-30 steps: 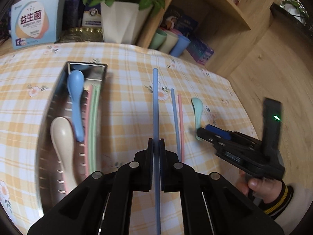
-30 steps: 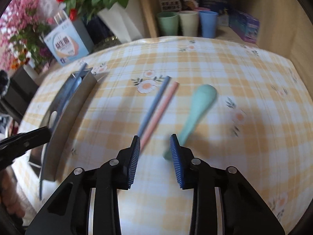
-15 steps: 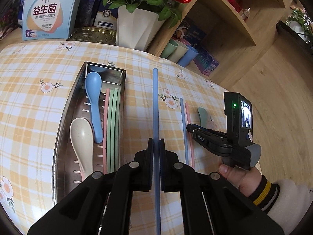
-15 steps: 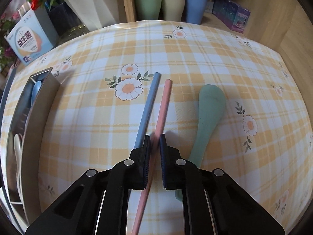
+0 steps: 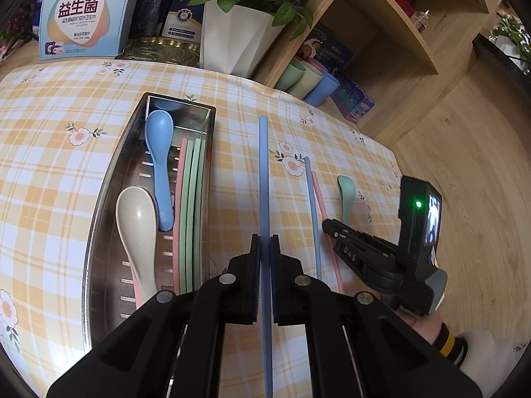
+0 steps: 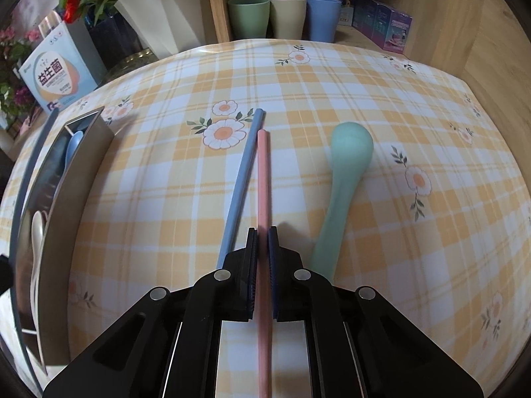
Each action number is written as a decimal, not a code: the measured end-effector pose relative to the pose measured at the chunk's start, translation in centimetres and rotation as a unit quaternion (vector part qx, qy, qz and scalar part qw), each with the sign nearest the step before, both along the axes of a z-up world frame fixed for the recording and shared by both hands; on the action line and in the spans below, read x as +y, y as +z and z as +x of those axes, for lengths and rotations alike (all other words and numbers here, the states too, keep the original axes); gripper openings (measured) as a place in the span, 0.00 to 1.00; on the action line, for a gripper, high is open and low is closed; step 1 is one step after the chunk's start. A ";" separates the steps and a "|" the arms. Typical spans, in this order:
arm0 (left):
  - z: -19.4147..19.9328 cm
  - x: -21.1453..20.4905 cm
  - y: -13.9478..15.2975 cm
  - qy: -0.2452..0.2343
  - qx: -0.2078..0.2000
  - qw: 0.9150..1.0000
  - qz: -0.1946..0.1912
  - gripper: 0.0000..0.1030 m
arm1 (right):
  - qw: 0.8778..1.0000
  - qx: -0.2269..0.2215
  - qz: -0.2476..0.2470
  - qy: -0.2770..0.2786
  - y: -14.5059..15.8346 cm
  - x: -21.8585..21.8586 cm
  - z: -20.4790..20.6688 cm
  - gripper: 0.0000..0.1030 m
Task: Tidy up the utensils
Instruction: 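Grasp the pink chopstick with the right tool while the left tool holds the blue chopstick, then lower the blue chopstick into the caddy with the left tool while the right tool lifts the pink chopstick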
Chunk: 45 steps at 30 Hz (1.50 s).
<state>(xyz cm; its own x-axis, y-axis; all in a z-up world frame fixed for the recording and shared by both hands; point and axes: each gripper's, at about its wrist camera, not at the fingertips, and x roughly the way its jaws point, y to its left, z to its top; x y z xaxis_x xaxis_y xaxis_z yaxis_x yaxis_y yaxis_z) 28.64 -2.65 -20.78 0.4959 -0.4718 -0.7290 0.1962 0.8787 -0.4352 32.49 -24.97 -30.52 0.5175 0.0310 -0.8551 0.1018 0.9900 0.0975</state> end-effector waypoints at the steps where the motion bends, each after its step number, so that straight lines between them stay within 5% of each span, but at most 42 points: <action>1: -0.1 0.0 0.0 0.000 0.000 1.000 0.001 0.05 | 1.000 -0.001 0.002 -0.001 0.0 0.0 -0.2 0.06; 11: -0.5 0.0 -0.5 0.002 0.007 1.000 0.011 0.05 | 0.996 -0.025 0.075 -0.029 0.3 -1.3 -3.9 0.06; 19: -0.8 0.4 -0.4 0.006 0.008 1.000 0.014 0.05 | 0.994 -0.049 0.094 -0.001 1.7 -0.1 -5.5 0.06; 29: 1.7 5.6 1.9 0.053 -0.003 0.999 0.009 0.05 | 0.987 -0.084 0.136 0.011 4.1 0.2 -5.9 0.06; 45: 6.9 3.5 -3.1 0.035 0.087 0.995 0.031 0.05 | 0.982 -0.084 0.167 -0.024 3.8 -3.1 -6.4 0.06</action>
<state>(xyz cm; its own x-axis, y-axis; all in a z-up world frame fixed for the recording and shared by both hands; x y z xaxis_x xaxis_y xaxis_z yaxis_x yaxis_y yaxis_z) 35.56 0.82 -23.88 0.3897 -0.3918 -0.8334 0.0595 0.9138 -0.4018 26.10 -28.06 -26.72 0.6586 0.2669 -0.7036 0.1027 0.8944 0.4353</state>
